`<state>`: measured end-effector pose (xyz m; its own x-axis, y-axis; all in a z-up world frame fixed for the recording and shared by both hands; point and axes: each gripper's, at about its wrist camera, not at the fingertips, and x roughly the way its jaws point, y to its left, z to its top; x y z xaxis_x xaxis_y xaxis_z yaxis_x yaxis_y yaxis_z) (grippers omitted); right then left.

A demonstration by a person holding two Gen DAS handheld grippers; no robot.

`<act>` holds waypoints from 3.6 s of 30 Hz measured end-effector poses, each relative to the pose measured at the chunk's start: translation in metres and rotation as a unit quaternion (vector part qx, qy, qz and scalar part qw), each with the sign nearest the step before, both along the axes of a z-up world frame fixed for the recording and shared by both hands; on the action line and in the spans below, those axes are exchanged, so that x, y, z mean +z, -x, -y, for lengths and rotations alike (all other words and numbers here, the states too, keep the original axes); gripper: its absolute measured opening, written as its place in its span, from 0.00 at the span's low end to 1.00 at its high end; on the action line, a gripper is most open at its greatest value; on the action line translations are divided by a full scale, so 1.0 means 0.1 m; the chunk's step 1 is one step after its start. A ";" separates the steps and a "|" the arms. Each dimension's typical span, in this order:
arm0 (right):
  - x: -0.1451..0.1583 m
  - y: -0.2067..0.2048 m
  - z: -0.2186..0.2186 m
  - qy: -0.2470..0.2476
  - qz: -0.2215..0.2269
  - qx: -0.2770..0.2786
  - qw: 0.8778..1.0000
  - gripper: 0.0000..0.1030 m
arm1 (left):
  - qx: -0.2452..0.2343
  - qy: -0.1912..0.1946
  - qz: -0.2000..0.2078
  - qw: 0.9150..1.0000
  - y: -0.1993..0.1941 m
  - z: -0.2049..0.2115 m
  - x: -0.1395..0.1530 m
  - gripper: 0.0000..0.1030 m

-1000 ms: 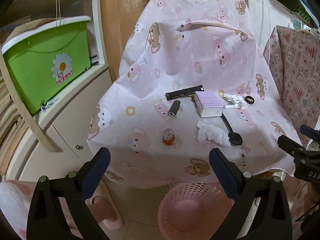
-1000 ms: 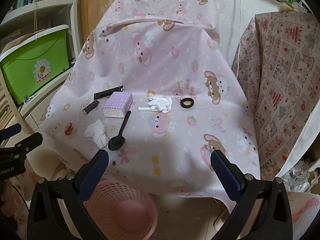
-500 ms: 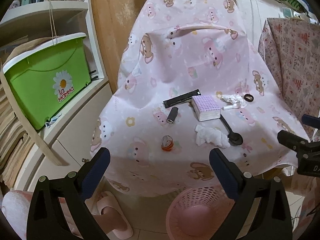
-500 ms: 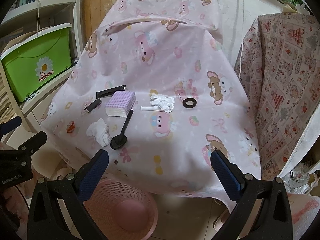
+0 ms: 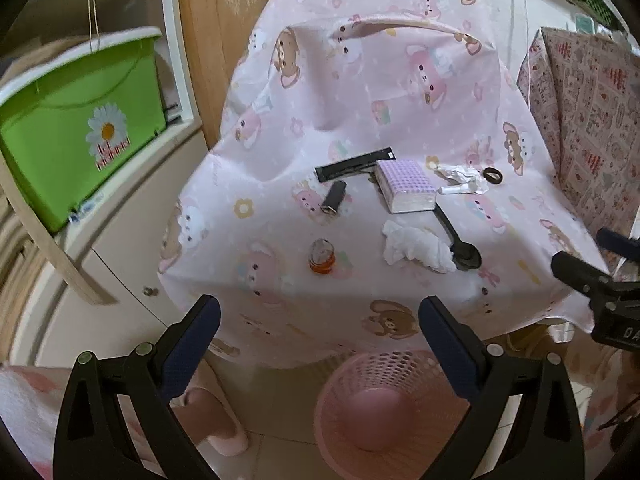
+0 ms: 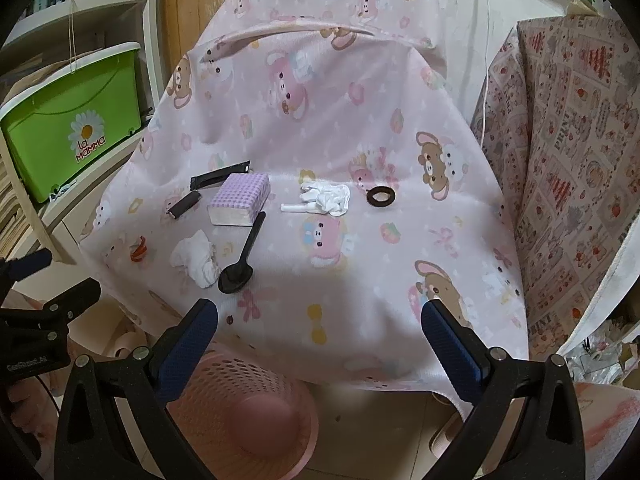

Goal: Collect trash

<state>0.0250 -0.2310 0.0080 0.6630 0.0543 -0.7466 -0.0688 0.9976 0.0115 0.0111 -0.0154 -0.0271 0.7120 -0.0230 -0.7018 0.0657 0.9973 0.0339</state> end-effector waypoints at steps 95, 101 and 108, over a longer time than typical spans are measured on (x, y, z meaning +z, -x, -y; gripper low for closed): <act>-0.21 -0.27 -0.08 -0.080 -0.037 0.043 0.995 0.55 | 0.006 0.038 -0.053 0.998 -0.78 -0.08 -0.29 0.05; -0.35 -0.48 -0.18 -0.149 -0.062 0.047 0.986 0.34 | 0.015 0.061 -0.004 0.998 -0.57 -0.18 -0.03 0.05; -0.45 -0.58 -0.31 -0.129 -0.062 0.045 0.989 0.26 | 0.012 0.060 0.014 0.998 -0.30 -0.22 0.06 0.05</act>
<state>0.0831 -0.2005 -0.0371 0.5516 0.3088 -0.7749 -0.1400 0.9501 0.2789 0.0411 0.0063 -0.0208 0.7321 -0.0891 -0.6754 0.0433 0.9955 -0.0843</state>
